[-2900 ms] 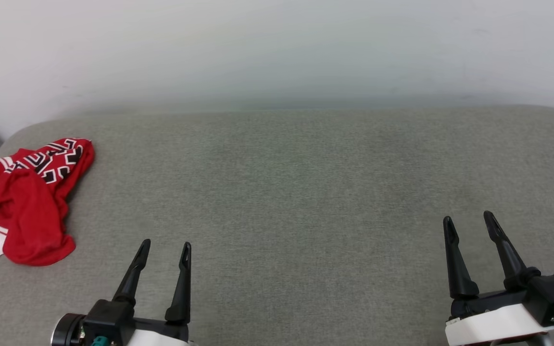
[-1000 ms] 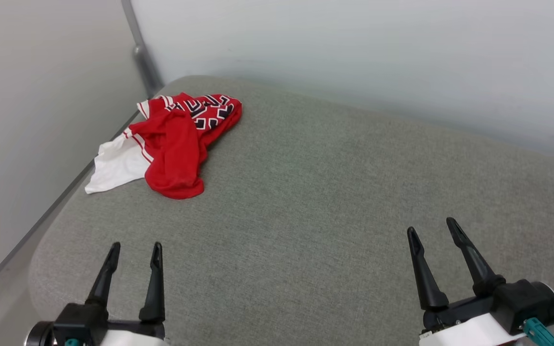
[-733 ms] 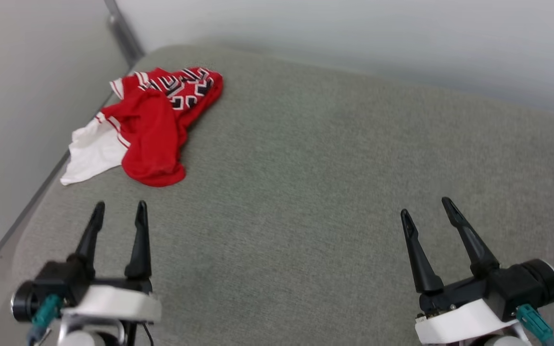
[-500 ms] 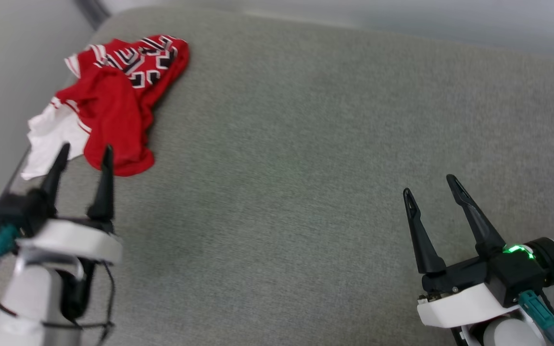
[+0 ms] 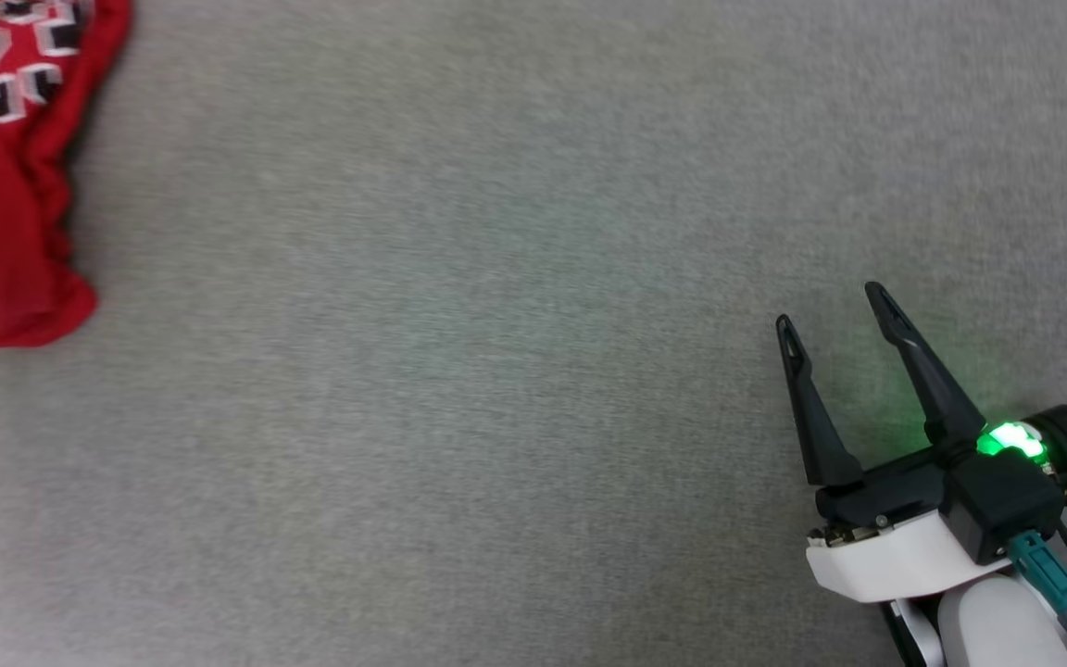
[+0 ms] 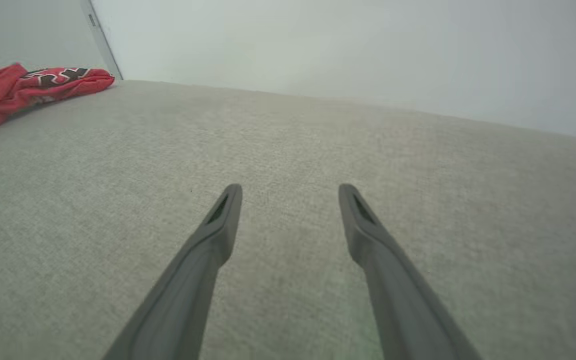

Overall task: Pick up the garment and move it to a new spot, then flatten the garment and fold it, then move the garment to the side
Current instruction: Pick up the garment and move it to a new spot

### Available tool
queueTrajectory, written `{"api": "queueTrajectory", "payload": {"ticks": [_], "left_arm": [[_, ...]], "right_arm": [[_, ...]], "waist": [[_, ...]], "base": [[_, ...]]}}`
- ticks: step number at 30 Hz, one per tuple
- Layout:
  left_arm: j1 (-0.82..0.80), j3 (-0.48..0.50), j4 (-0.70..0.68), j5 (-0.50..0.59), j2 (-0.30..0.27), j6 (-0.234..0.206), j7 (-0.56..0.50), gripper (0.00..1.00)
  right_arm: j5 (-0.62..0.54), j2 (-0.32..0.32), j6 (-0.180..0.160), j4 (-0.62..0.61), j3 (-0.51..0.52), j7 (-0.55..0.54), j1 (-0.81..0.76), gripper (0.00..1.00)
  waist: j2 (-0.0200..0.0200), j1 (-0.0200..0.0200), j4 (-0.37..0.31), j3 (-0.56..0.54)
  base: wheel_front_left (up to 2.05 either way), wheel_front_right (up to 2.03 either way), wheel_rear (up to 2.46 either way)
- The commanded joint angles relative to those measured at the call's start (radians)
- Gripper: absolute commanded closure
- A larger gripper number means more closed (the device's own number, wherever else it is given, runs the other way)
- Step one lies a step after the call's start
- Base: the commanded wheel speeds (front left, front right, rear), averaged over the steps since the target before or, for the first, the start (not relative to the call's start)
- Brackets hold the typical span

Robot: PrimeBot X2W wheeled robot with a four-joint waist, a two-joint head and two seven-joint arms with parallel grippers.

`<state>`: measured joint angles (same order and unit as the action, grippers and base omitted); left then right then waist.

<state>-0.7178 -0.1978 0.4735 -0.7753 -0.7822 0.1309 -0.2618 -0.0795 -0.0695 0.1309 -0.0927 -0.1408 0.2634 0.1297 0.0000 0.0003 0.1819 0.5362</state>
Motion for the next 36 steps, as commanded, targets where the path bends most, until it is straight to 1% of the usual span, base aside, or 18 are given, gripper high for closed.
{"api": "queueTrajectory", "payload": {"ticks": [1,4,8,13,19,20,21,23,24,25,26,29,32,34,36], "left_arm": [[-0.028,-0.015,0.016,-0.036,-0.025,-0.002,-0.055,0.0],[-0.087,-0.018,0.055,-0.145,-0.076,-0.002,-0.184,0.0],[-0.142,-0.002,0.112,-0.246,-0.106,-0.002,-0.322,0.0],[-0.175,-0.002,0.185,-0.301,-0.115,-0.005,-0.44,0.0],[-0.177,-0.035,0.224,-0.334,-0.081,-0.009,-0.553,0.0],[-0.178,-0.038,0.227,-0.333,-0.079,-0.009,-0.558,0.54],[-0.182,-0.039,0.228,-0.335,-0.075,-0.009,-0.559,1.0],[-0.187,-0.041,0.227,-0.335,-0.068,-0.007,-0.546,1.0],[-0.194,-0.027,0.227,-0.324,-0.075,-0.004,-0.484,1.0],[-0.194,-0.024,0.228,-0.319,-0.08,-0.003,-0.461,1.0],[-0.189,-0.029,0.223,-0.296,-0.096,-0.002,-0.413,1.0],[-0.183,-0.045,0.202,-0.266,-0.109,-0.001,-0.34,1.0],[-0.166,-0.07,0.149,-0.258,-0.111,-0.001,-0.26,1.0],[-0.154,-0.079,0.12,-0.255,-0.113,-0.001,-0.203,1.0],[-0.136,-0.109,0.081,-0.244,-0.115,-0.001,-0.165,1.0]], "right_arm": [[-0.005,-0.001,0.0,-0.007,0.0,0.002,0.016,0.0],[-0.008,0.001,0.0,-0.011,-0.01,0.002,0.027,0.0],[-0.01,0.004,0.0,-0.01,-0.019,0.001,0.031,0.0],[-0.012,0.005,-0.001,-0.004,-0.02,-0.002,0.029,0.0],[-0.017,0.008,-0.001,0.002,-0.018,-0.005,0.02,0.0],[-0.016,0.009,-0.001,0.004,-0.019,-0.005,0.022,0.0],[-0.016,0.01,-0.001,0.007,-0.021,-0.005,0.025,0.0],[-0.018,0.011,-0.001,0.007,-0.024,-0.005,0.032,0.0],[-0.016,0.012,-0.001,0.01,-0.025,-0.004,0.036,0.0],[-0.015,0.013,-0.001,0.014,-0.026,-0.003,0.035,0.0],[-0.015,0.013,-0.001,0.017,-0.032,-0.001,0.031,0.0],[-0.006,0.016,-0.001,0.023,-0.023,0.0,0.022,0.0],[0.049,0.017,-0.001,0.037,0.019,0.002,0.01,0.0],[0.069,0.02,0.0,0.041,0.024,0.002,0.007,0.0],[0.083,0.019,-0.001,0.048,0.036,0.002,-0.003,0.0]], "waist": [[0.0,-0.0003,-0.054,0.064],[0.0,-0.0003,-0.074,0.098],[0.0,-0.0003,-0.096,0.13],[0.0,-0.0003,-0.114,0.157],[0.0,-0.0003,-0.117,0.169],[0.0,-0.0003,-0.116,0.168],[0.0,-0.0003,-0.115,0.166],[0.0,-0.0003,-0.114,0.156],[0.0,-0.0003,-0.113,0.131],[0.0,-0.0003,-0.114,0.118],[0.0,-0.0003,-0.116,0.089],[0.0,-0.0003,-0.12,0.038],[0.0,-0.0003,-0.127,-0.027],[0.0,-0.0003,-0.134,-0.071],[0.0,-0.0003,-0.14,-0.116]], "base": [[0.0,0.0,0.0],[0.0,0.0,0.0],[0.0,0.0,0.0],[0.0,0.0,0.0],[0.0,0.0,0.0],[0.0,0.0,0.0],[0.0,0.0,0.0],[0.0,0.0,0.0],[0.0,0.0,0.0],[0.0,0.0,0.0],[0.0,0.0,0.0],[0.0,0.0,0.0],[0.0,0.0,0.0],[0.0,0.0,0.0],[0.0,0.0,0.0]]}}
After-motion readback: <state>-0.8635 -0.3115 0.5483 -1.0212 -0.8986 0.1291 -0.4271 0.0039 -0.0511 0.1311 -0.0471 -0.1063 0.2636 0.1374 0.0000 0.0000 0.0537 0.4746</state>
